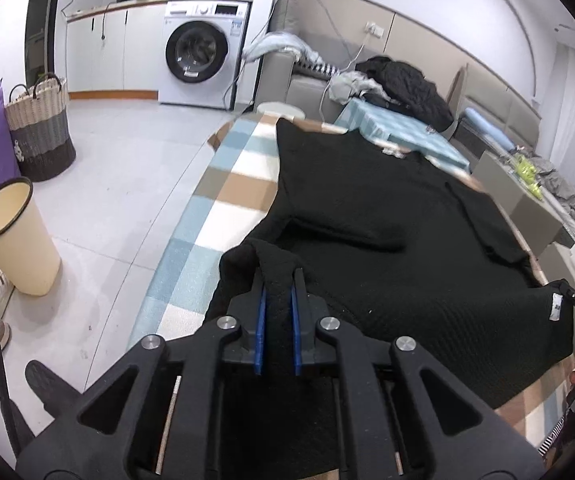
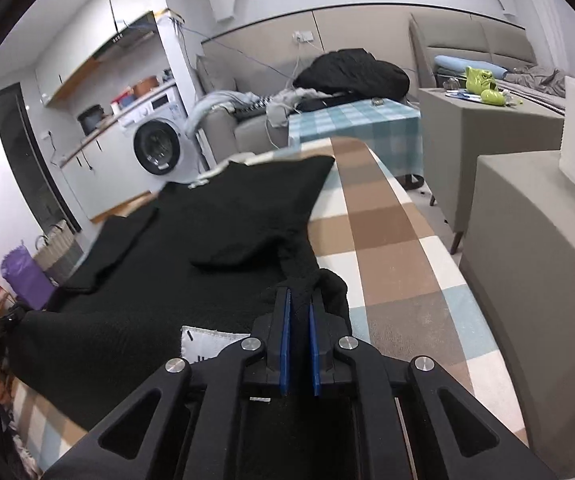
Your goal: Fold small clothes
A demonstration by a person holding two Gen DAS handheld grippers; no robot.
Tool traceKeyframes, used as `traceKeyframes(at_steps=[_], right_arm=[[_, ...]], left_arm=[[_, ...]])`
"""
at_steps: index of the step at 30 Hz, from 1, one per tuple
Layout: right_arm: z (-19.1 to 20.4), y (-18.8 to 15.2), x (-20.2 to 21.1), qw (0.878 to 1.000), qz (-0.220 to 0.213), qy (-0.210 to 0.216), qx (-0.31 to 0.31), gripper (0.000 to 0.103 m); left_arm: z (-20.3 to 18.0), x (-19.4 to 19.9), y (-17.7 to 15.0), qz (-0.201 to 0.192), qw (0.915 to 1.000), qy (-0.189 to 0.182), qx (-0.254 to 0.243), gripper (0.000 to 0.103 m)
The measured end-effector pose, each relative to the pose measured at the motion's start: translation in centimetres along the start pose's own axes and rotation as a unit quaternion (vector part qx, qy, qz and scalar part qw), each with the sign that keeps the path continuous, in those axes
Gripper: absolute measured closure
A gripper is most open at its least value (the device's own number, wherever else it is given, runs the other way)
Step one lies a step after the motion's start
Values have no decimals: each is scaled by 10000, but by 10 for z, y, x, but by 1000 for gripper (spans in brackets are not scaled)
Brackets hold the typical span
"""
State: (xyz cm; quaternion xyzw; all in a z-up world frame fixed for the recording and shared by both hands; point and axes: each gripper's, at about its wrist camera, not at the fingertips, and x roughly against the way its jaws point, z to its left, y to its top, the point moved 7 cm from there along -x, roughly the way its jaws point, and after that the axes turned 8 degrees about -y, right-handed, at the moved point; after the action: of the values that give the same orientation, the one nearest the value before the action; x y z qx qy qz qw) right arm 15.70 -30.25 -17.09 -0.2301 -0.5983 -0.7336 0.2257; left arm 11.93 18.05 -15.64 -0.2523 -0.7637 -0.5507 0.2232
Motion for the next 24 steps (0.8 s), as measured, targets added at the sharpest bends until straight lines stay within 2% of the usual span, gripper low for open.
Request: traceKeyframes(at_steps=[2,3,4,5,6,7,8,15,24], right_arm=[[-2,-4,-9,9998,184,-78,56,88],[-5,-7,-12,9994,332,-99,56,77],[-7,-8,-13,9993,371,-76,45,59],[-10,-9,-12,9993,356,-71,26,51],[-14,-10,-10,9995,311,-107,18,44],[-18,-12,-7,9995,285,-129,18,44],[-21,-14,-7,9994,333,-88,33,44],[-17,-23,-21,9971,717,220,96,44],[-8,-21,-39,9948,923,405,153,44]], left_arm=[[3,-12,-4,166,9998,83,18,86],[6,-15,-5,225,9997,135,25,81],[8,-17,-5,257,9995,175,39,71],[13,-18,-6,277,9993,239,89,60],[17,-19,-6,276,9991,271,148,54],[21,-19,-6,276,9991,278,182,46],[24,-19,-6,271,9991,263,190,44],[29,-43,-11,558,9980,159,248,44],[24,-75,-3,776,9966,184,218,46]])
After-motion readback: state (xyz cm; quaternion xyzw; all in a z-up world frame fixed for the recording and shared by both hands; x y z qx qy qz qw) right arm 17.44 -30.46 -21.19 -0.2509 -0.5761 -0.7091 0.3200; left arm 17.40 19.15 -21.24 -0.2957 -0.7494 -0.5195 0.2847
